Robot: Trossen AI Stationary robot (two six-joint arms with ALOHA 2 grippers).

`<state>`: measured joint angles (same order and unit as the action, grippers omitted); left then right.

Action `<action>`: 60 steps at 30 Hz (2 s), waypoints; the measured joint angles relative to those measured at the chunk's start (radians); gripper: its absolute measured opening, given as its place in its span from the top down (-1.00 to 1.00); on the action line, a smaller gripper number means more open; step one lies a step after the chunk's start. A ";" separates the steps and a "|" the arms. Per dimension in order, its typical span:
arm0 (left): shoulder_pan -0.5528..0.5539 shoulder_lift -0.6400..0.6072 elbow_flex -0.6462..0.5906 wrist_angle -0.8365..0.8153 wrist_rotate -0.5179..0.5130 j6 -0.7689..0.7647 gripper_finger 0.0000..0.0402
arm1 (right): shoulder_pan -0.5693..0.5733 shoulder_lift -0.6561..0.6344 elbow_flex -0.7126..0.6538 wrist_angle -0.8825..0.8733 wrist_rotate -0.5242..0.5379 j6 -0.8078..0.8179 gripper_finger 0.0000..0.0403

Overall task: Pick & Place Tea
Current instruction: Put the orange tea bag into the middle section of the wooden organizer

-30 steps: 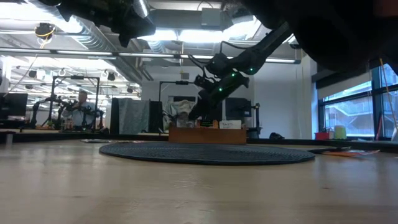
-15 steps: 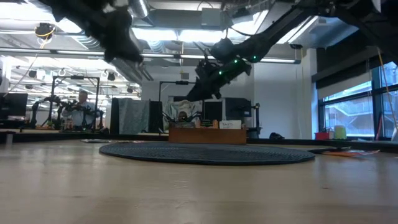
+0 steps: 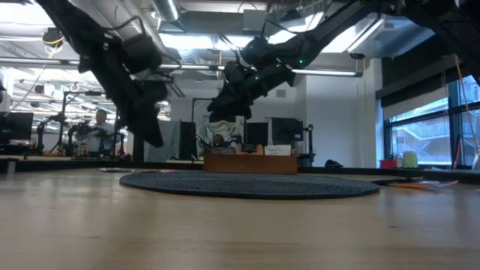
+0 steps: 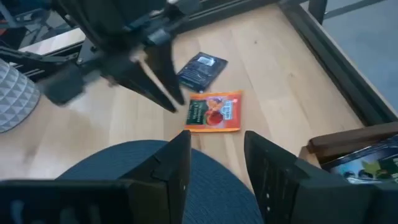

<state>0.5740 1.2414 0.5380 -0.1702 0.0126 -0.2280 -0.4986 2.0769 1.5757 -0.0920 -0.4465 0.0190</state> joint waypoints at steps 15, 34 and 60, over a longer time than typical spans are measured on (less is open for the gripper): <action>0.036 0.247 -0.019 0.115 -0.116 -0.058 0.74 | 0.037 0.000 0.000 -0.010 0.000 0.032 0.25; -0.337 0.204 -0.011 -0.150 -0.127 -0.370 0.71 | 0.217 -0.001 0.000 -0.248 0.013 0.022 0.25; -1.198 0.451 -0.004 0.438 -0.331 -1.100 0.71 | 0.659 -0.001 -0.148 -0.042 0.130 0.411 0.25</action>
<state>-0.6239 1.6923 0.5340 0.2683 -0.3180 -1.3283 0.1605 2.0758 1.4277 -0.1345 -0.3161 0.4305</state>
